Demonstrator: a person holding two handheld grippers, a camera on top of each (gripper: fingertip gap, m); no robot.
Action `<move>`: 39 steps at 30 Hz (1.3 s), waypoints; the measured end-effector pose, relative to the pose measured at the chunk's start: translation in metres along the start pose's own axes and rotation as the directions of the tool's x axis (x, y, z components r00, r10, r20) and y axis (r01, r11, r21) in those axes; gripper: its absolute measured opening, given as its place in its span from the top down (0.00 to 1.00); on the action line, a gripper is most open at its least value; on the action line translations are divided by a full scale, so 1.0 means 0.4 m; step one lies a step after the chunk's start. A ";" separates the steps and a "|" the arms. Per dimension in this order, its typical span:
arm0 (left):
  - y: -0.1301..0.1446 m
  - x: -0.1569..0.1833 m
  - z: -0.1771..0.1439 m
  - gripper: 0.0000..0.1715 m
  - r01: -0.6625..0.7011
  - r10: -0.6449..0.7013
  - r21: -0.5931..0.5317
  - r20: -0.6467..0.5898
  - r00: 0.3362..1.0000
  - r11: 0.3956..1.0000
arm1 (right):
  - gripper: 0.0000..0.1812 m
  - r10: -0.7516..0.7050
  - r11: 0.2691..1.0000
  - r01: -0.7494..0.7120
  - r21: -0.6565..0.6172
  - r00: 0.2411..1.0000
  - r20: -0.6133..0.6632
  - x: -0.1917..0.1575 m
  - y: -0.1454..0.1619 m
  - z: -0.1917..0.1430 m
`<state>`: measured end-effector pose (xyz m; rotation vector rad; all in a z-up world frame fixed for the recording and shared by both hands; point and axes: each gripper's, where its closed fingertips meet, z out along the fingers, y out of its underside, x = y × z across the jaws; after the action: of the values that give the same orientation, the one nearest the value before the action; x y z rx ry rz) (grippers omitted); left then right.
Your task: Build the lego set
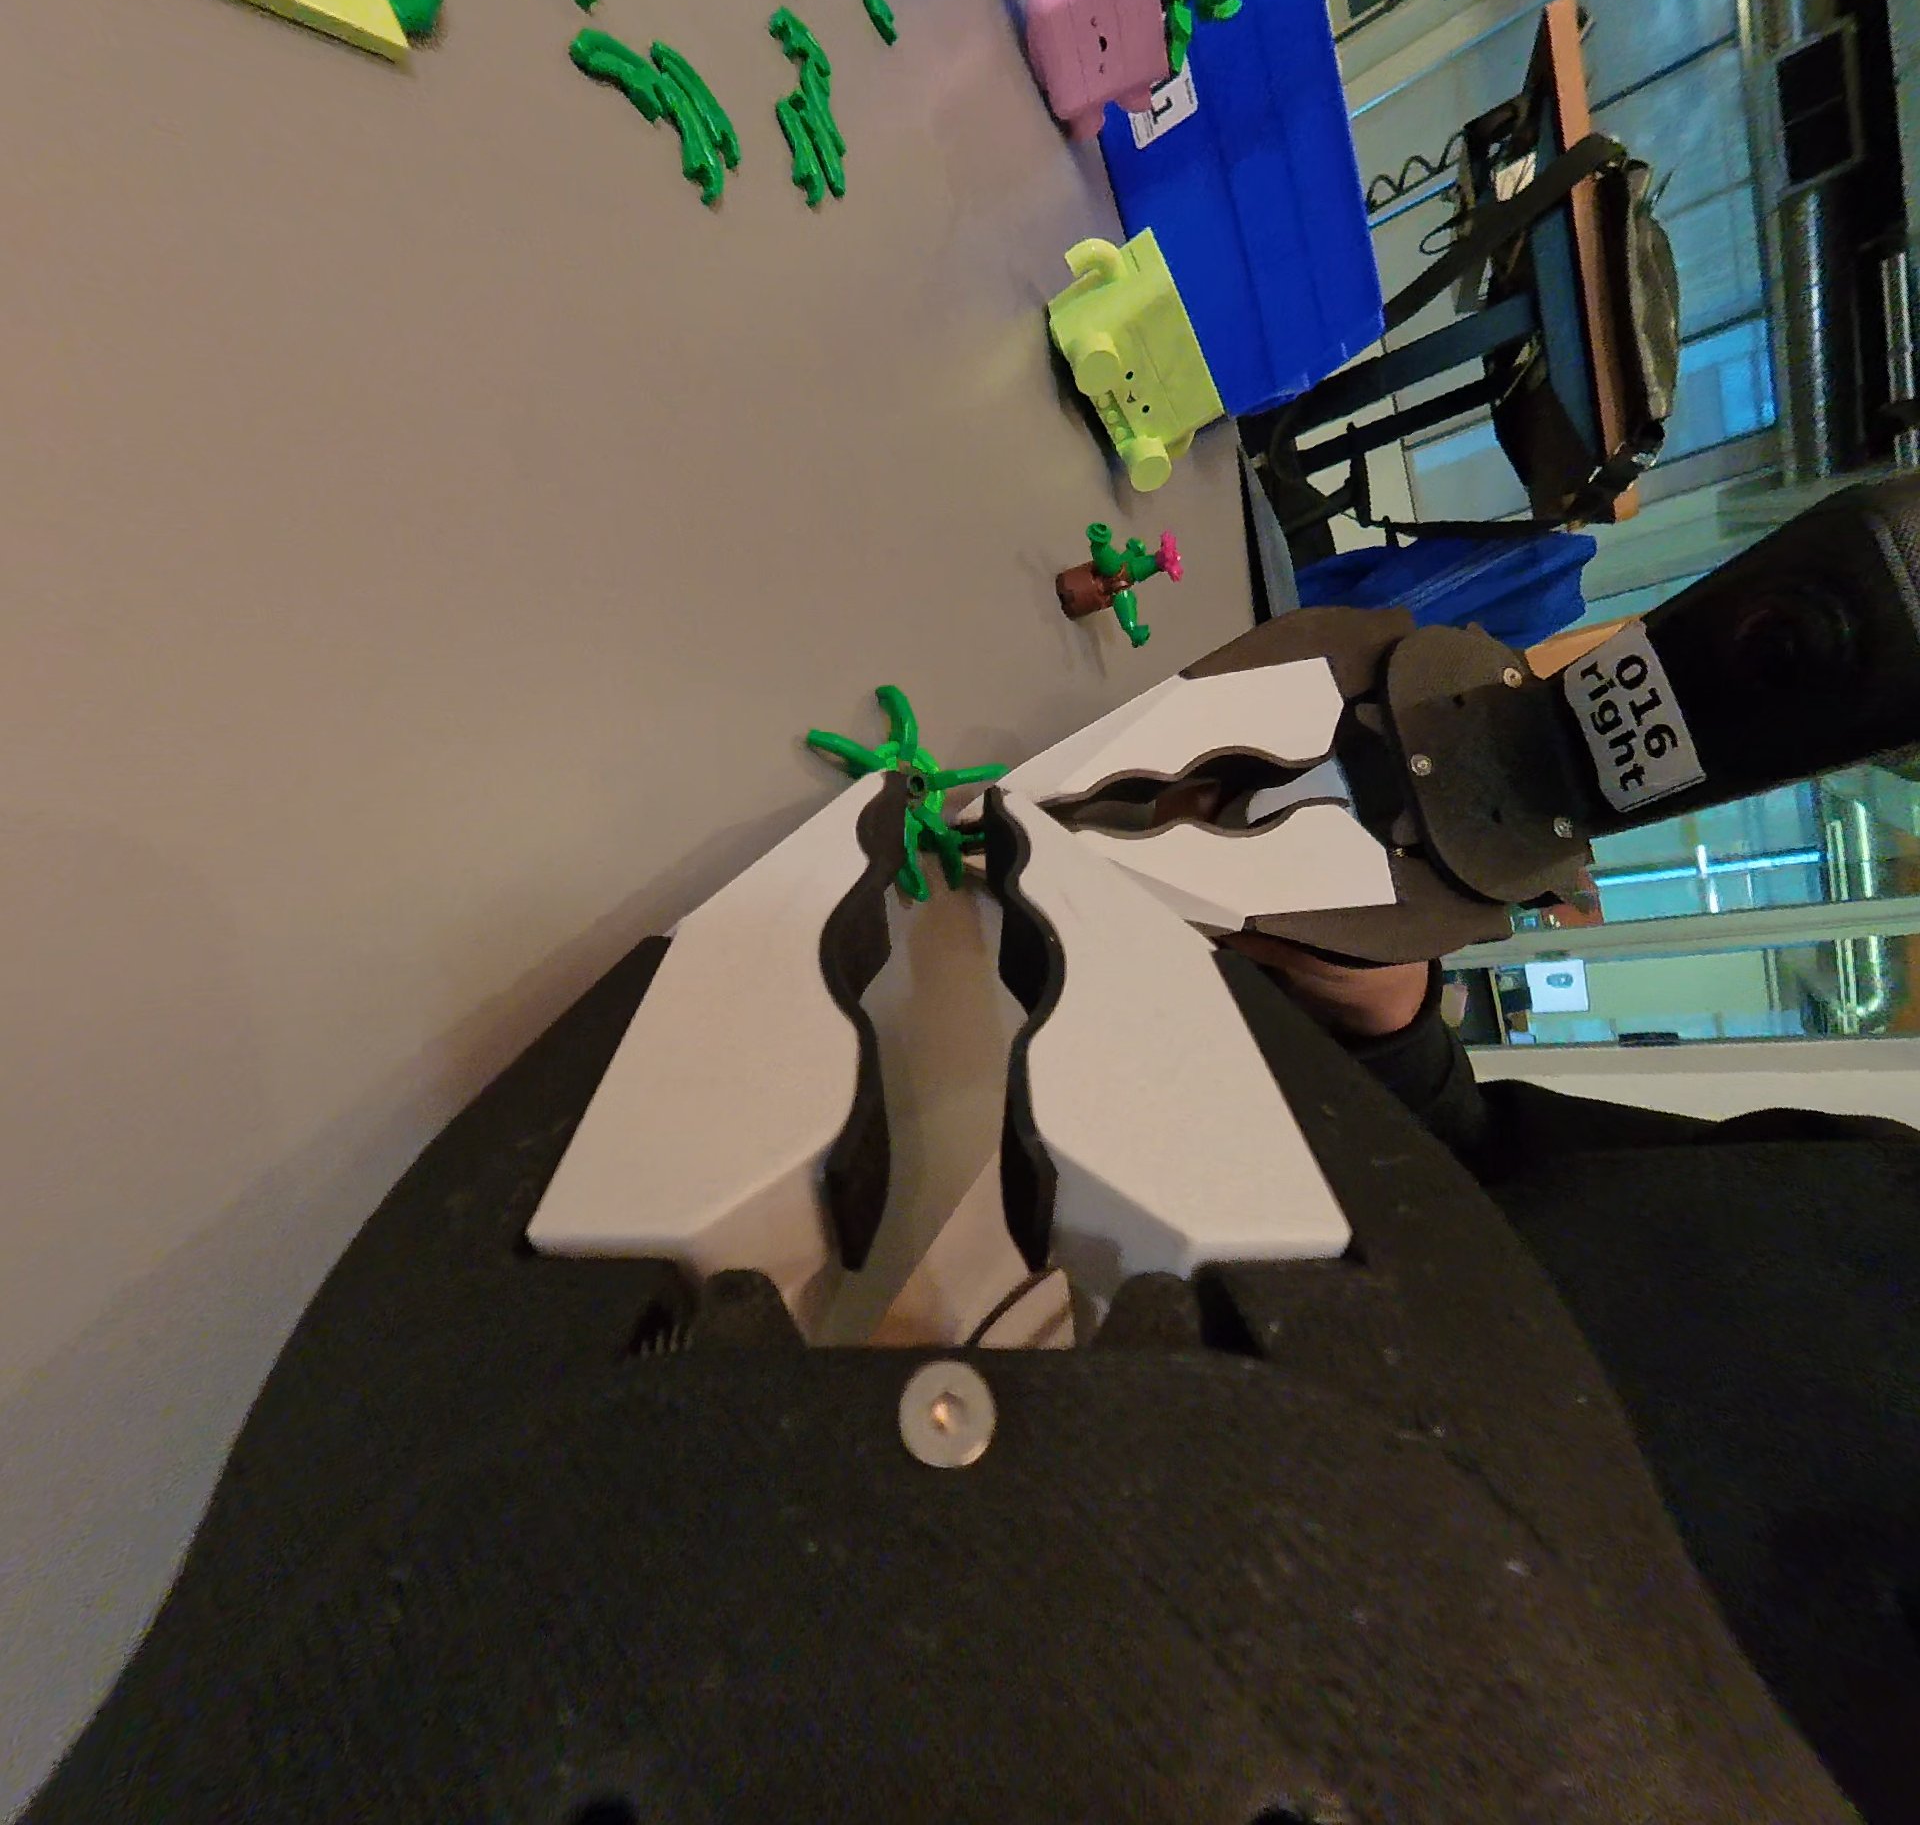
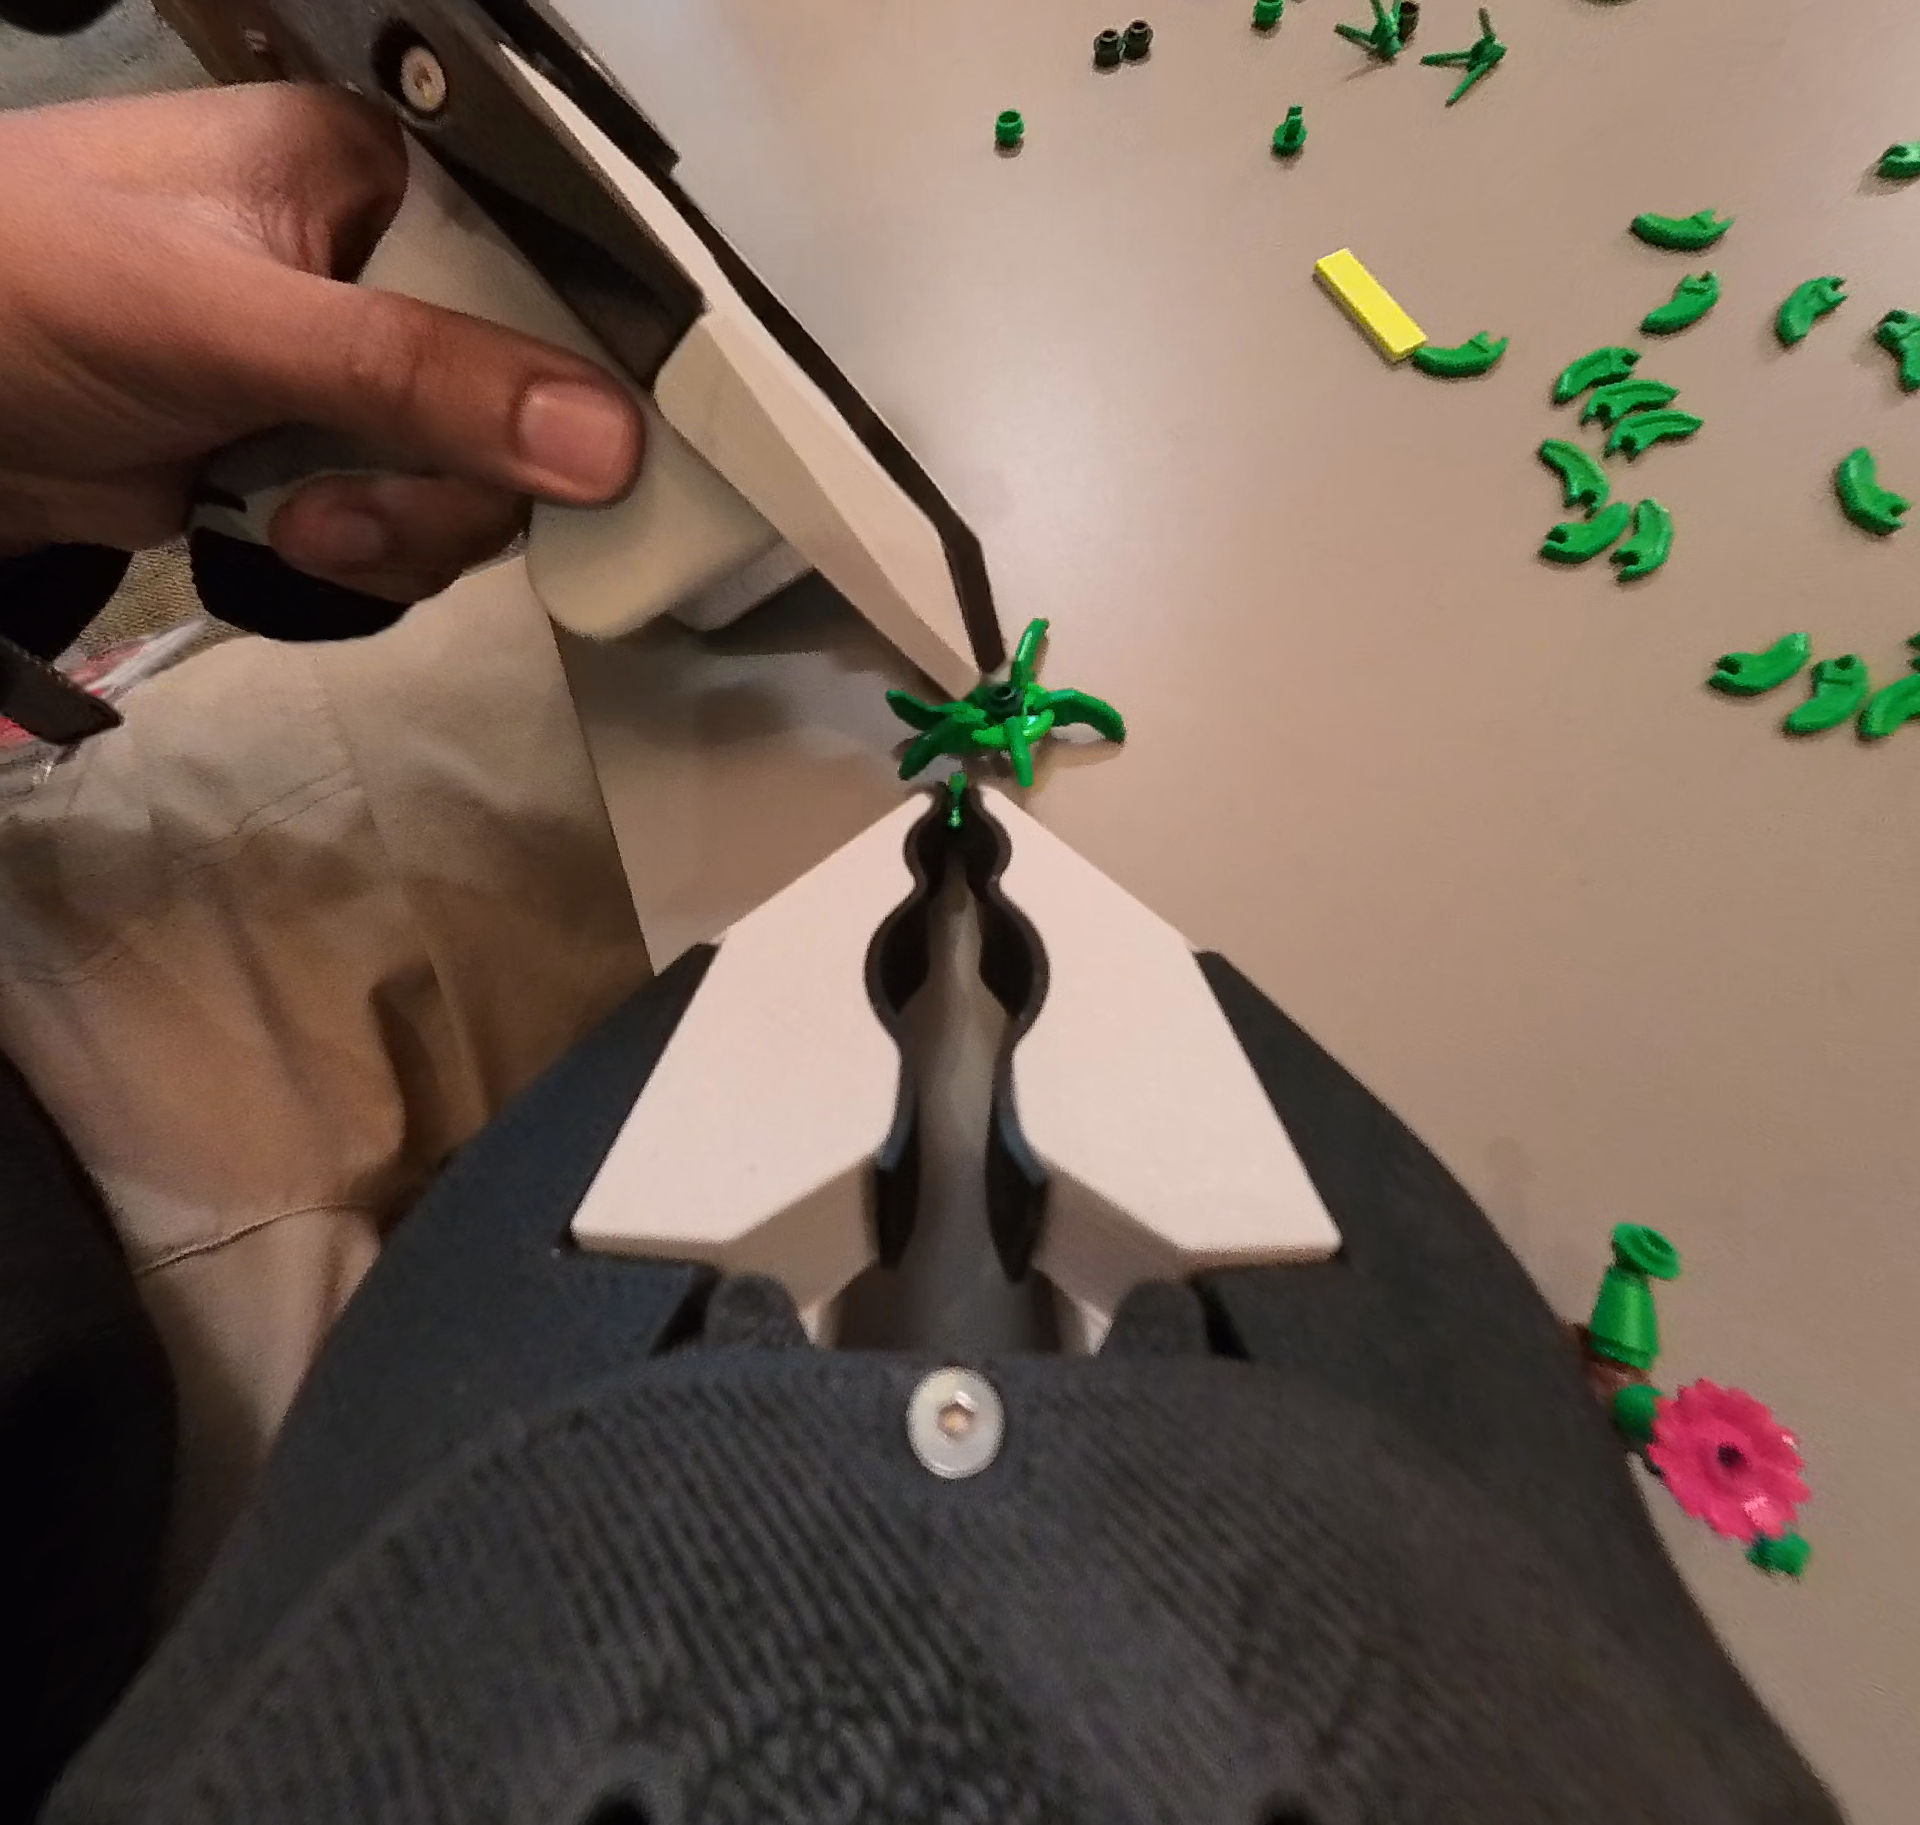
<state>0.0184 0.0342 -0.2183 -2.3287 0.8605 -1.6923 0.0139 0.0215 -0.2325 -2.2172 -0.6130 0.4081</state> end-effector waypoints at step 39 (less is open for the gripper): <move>0.008 0.022 -0.013 0.79 -0.167 0.180 -0.162 0.072 0.981 0.973 | 0.99 0.001 0.999 0.001 0.045 0.999 -0.041 0.015 0.026 -0.059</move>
<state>0.0141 0.0279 -0.2103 -2.3228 1.1797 -1.4934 0.0332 0.0046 -0.2258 -2.1776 -0.5762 0.3715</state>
